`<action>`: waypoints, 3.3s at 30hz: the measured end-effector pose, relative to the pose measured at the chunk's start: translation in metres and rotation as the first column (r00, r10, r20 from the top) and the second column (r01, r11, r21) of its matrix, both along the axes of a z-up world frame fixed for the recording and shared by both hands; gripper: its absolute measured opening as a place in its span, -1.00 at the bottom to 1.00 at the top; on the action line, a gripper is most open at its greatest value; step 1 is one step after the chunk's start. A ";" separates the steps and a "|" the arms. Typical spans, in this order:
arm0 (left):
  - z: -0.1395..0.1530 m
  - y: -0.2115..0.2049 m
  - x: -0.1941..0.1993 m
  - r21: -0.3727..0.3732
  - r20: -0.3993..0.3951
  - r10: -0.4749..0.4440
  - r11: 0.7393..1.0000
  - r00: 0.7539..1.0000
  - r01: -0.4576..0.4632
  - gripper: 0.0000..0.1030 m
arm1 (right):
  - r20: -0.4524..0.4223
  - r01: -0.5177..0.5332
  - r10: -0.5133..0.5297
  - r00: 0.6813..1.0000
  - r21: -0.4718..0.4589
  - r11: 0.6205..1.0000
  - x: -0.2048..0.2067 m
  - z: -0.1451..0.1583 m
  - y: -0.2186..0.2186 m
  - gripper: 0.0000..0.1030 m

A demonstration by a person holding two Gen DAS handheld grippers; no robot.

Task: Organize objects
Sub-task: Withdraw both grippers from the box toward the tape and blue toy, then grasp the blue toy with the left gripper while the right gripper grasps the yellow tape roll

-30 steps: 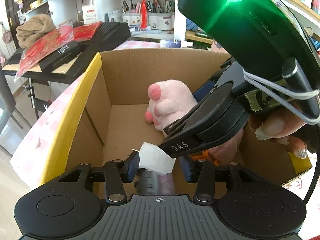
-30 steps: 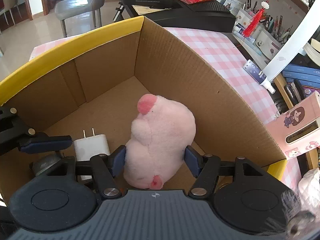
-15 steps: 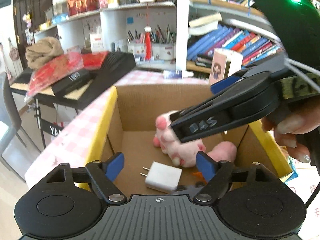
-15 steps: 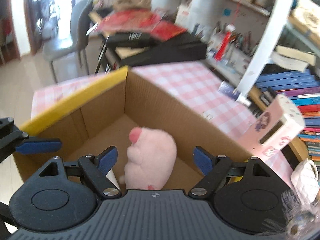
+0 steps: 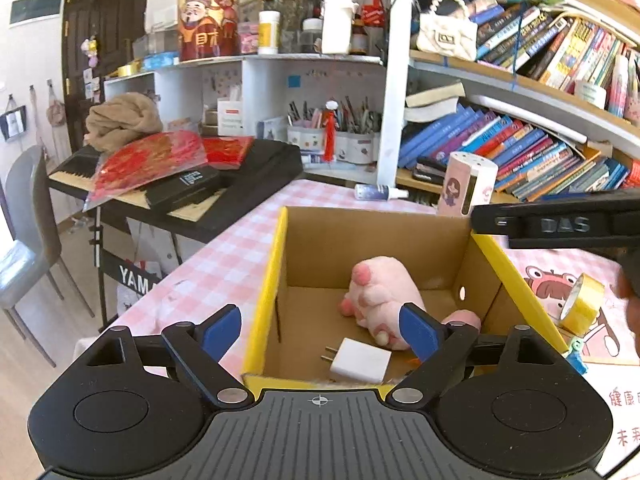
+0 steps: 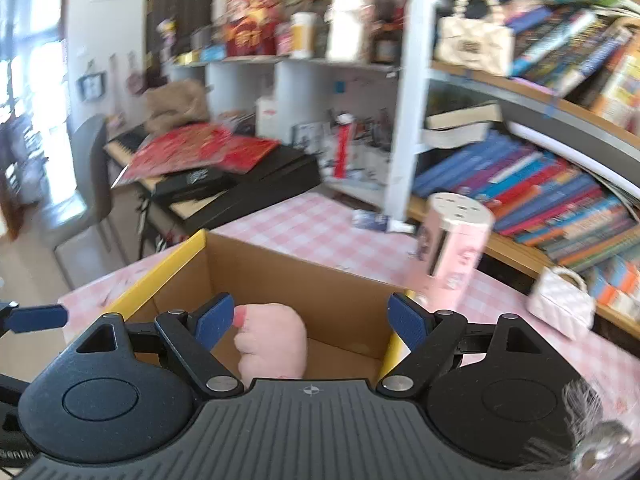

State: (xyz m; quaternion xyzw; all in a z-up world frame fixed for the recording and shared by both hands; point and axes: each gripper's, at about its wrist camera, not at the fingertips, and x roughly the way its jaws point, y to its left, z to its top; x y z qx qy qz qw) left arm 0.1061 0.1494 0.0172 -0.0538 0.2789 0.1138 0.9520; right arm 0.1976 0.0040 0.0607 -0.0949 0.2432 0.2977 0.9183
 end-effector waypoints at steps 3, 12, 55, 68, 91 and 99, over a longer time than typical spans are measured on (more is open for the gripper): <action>0.000 0.004 -0.011 -0.005 0.015 0.009 1.000 1.000 -0.009 0.80 | 0.032 0.074 -0.074 0.997 0.023 0.997 -0.017 0.001 -0.011 0.64; -0.003 0.010 -0.046 -0.008 0.027 0.002 1.000 1.000 -0.002 0.83 | 0.114 0.192 -0.192 0.975 0.011 0.981 -0.076 -0.014 -0.032 0.68; -0.038 -0.036 -0.139 0.038 -0.113 -0.226 0.972 0.968 0.231 0.93 | -0.096 0.391 -0.403 0.910 -0.125 0.912 -0.227 -0.079 -0.066 0.76; -0.043 -0.073 -0.121 0.029 -0.126 -0.356 0.932 0.926 0.362 0.93 | -0.096 0.510 -0.524 0.846 -0.141 0.849 -0.230 -0.082 -0.107 0.77; -0.045 -0.157 -0.046 0.024 -0.133 -0.411 0.908 0.902 0.418 0.93 | -0.107 0.558 -0.578 0.809 -0.170 0.812 -0.156 -0.081 -0.185 0.78; -0.047 -0.184 -0.019 0.029 -0.142 -0.383 0.920 0.913 0.390 0.93 | -0.127 0.520 -0.542 0.831 -0.174 0.837 -0.114 -0.084 -0.207 0.78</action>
